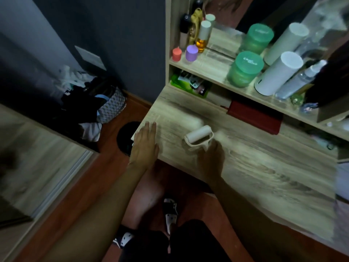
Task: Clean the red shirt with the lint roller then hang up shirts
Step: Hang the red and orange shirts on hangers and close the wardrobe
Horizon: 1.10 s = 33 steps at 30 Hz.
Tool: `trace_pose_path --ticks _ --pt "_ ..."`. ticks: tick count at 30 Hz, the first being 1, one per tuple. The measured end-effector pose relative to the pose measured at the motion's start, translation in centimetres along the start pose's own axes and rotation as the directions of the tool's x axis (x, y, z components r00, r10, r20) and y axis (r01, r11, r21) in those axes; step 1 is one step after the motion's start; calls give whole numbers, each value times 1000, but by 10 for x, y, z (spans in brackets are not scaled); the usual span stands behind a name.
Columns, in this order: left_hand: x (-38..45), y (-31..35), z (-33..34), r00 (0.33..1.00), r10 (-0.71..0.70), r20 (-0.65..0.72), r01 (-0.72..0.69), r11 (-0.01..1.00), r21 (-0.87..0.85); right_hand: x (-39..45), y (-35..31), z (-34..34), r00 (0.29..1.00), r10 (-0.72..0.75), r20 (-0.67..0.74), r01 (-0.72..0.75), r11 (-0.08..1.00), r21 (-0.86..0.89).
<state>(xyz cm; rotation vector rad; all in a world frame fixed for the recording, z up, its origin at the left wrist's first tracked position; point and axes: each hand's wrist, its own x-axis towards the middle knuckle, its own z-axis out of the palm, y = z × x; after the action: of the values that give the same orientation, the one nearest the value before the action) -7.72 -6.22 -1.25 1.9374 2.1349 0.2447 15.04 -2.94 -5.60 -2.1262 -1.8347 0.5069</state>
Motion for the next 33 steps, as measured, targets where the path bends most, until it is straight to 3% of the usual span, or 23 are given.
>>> trace_pose_path --ticks 4,8,11,15,21,26,33 --pt "-15 -24 -9 997 -76 -36 75 997 -29 -11 -42 4 970 -239 -42 240 970 28" --pt "-42 -57 -24 981 -176 -82 174 984 -32 -35 -91 22 852 -492 178 503 864 -23" --pt "-68 -87 -37 962 -245 -123 243 969 -29 -54 -124 43 764 -548 340 585 811 -6" --pt "-115 -136 -61 917 -354 -181 351 935 -52 -89 -178 62 663 -631 403 669 741 58" --pt "-193 -218 -127 812 -489 -318 491 868 -80 -160 -294 80 476 -783 401 785 584 208" --pt "-260 -292 -211 699 -531 -478 591 806 -31 -225 -417 81 327 -893 309 847 422 324" --pt "-334 -363 -340 563 -481 -672 649 761 -2 -310 -580 43 225 -970 88 858 240 455"
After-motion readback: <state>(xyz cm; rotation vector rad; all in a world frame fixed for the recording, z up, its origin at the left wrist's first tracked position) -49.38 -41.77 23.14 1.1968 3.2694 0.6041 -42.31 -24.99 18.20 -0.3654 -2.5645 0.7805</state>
